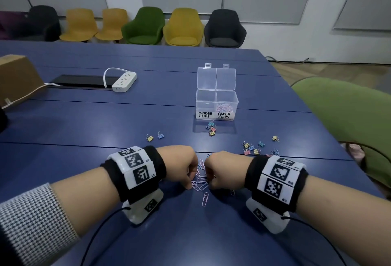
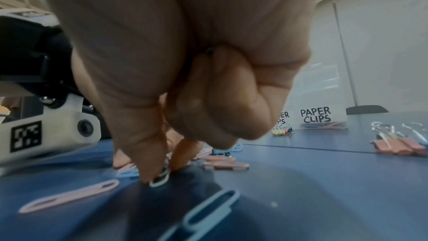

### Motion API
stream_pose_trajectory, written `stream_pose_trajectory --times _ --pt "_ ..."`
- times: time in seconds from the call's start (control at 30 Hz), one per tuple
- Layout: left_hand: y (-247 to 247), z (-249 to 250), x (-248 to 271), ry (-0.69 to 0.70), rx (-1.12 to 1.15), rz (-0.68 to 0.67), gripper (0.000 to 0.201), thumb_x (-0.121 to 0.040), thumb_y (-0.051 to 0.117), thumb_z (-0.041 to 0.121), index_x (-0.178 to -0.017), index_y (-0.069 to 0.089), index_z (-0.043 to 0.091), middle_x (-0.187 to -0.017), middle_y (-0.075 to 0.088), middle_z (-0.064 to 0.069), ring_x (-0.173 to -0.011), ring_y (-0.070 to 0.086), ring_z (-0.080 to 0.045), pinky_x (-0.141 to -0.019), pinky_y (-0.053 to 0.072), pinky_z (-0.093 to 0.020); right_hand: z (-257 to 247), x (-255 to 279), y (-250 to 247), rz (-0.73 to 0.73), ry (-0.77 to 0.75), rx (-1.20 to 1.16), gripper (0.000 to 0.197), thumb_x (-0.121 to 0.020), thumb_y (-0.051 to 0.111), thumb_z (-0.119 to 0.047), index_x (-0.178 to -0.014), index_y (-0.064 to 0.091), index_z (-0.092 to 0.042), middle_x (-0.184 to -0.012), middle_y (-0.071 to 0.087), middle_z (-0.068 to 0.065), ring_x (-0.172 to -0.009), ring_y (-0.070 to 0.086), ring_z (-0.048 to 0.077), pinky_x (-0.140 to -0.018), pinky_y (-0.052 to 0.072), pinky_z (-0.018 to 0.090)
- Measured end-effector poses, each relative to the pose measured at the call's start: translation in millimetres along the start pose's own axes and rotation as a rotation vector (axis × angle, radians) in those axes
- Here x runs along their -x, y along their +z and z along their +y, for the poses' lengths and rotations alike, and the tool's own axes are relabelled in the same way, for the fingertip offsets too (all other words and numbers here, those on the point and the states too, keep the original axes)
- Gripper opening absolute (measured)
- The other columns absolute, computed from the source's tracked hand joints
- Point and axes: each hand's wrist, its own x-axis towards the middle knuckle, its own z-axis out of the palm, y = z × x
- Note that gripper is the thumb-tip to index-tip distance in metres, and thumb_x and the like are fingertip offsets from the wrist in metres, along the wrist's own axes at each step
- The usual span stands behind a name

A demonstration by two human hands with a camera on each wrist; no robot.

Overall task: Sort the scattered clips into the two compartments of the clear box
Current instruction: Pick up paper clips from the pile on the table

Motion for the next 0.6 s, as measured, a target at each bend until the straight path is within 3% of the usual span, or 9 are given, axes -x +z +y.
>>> stream_pose_trajectory --times 0.1,0.2,0.3,0.4,0.47,0.53,0.6 --pt "1 2 1 0.004 -0.062 -0.019 0.011 -0.079 0.071 0.027 -0.083 0.068 0.018 -0.073 0.06 0.005 -0.063 0.05 -0.012 -0.051 0.034 -0.02 -2 -1 0 -0.021 0.007 -0.007 0.023 -0.083 0.057 -0.017 -0.095 0.067 0.0 -0.094 0.068 0.017 -0.08 0.059 0.029 -0.065 0.045 0.03" --pt "3 5 2 -0.017 -0.151 -0.032 0.018 -0.083 0.066 0.031 -0.092 0.069 0.016 -0.092 0.07 -0.003 -0.074 0.052 -0.018 -0.063 0.038 -0.023 -2 -2 1 -0.036 0.012 -0.009 0.018 -0.082 0.058 -0.019 -0.078 0.061 -0.002 -0.076 0.058 0.013 -0.07 0.05 0.027 -0.062 0.043 0.029" --pt "8 9 6 -0.034 -0.281 -0.004 0.022 -0.086 0.056 0.03 -0.093 0.067 0.012 -0.089 0.066 -0.007 -0.073 0.05 -0.024 -0.062 0.038 -0.027 -5 0 2 -0.05 0.01 -0.012 0.023 -0.082 0.057 -0.018 -0.062 0.05 -0.009 -0.06 0.046 0.009 -0.066 0.045 0.027 -0.059 0.038 0.028" --pt "13 15 10 -0.042 -0.403 0.042 0.023 -0.09 0.045 0.026 -0.089 0.061 0.01 -0.08 0.054 -0.005 -0.07 0.048 -0.027 -0.06 0.035 -0.029 -6 2 2 -0.031 0.003 -0.012 0.013 -0.083 0.055 -0.018 -0.076 0.056 -0.007 -0.07 0.051 0.008 -0.071 0.047 0.026 -0.061 0.039 0.029" --pt "15 16 12 -0.038 -0.399 0.062 0.021 -0.09 0.042 0.024 -0.087 0.058 0.01 -0.081 0.055 -0.005 -0.072 0.051 -0.029 -0.061 0.038 -0.031 -3 4 -1 -0.012 0.011 -0.075 0.011 -0.086 0.051 -0.018 -0.076 0.051 -0.013 -0.079 0.052 0.005 -0.072 0.047 0.024 -0.063 0.04 0.027" --pt "14 9 14 -0.037 -0.325 0.077 0.024 -0.09 0.042 0.025 -0.089 0.06 0.009 -0.087 0.062 -0.007 -0.079 0.057 -0.031 -0.065 0.044 -0.032 4 7 -7 0.004 0.067 -0.325 0.021 -0.09 0.044 -0.015 -0.07 0.043 -0.017 -0.07 0.044 0.0 -0.057 0.042 0.017 -0.049 0.037 0.023" --pt "7 -1 16 -0.038 -0.139 0.085 0.024 -0.091 0.045 0.026 -0.09 0.061 0.008 -0.089 0.066 -0.008 -0.08 0.06 -0.028 -0.069 0.048 -0.032 13 12 -9 0.045 0.182 -0.874 0.024 -0.089 0.038 -0.011 -0.065 0.038 -0.018 -0.059 0.033 -0.002 -0.042 0.027 0.012 -0.036 0.021 0.016"
